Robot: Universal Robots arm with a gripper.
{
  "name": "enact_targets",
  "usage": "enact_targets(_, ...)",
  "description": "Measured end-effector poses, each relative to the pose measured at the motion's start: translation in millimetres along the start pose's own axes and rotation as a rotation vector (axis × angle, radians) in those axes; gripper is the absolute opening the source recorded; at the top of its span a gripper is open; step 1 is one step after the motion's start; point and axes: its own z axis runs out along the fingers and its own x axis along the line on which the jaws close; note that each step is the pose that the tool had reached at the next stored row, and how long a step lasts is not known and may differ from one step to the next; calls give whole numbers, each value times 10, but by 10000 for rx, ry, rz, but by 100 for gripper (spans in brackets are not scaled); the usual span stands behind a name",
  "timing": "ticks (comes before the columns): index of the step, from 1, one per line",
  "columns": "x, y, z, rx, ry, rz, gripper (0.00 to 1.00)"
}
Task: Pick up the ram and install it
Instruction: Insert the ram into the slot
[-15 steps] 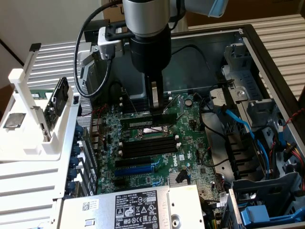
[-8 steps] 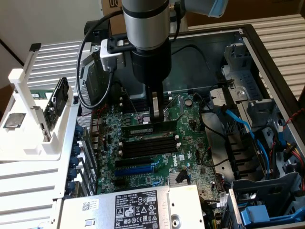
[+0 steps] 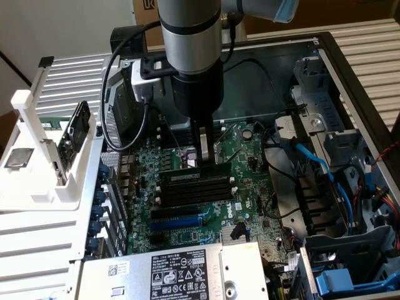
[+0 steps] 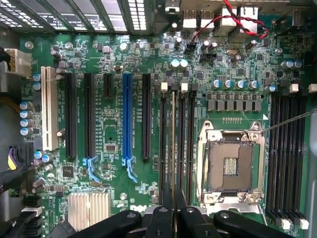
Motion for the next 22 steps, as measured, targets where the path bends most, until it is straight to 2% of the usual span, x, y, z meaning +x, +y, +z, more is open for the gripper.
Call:
enact_targets(10,2,1,31,28,12,113,12)
enact_targets(11,2,2,31,84,16,113,12)
enact_targets(14,2,10,31,307,35,105,12)
enact_targets(15,2,12,34,324,36,105,12)
enact_targets(22,18,34,43,326,47,105,12)
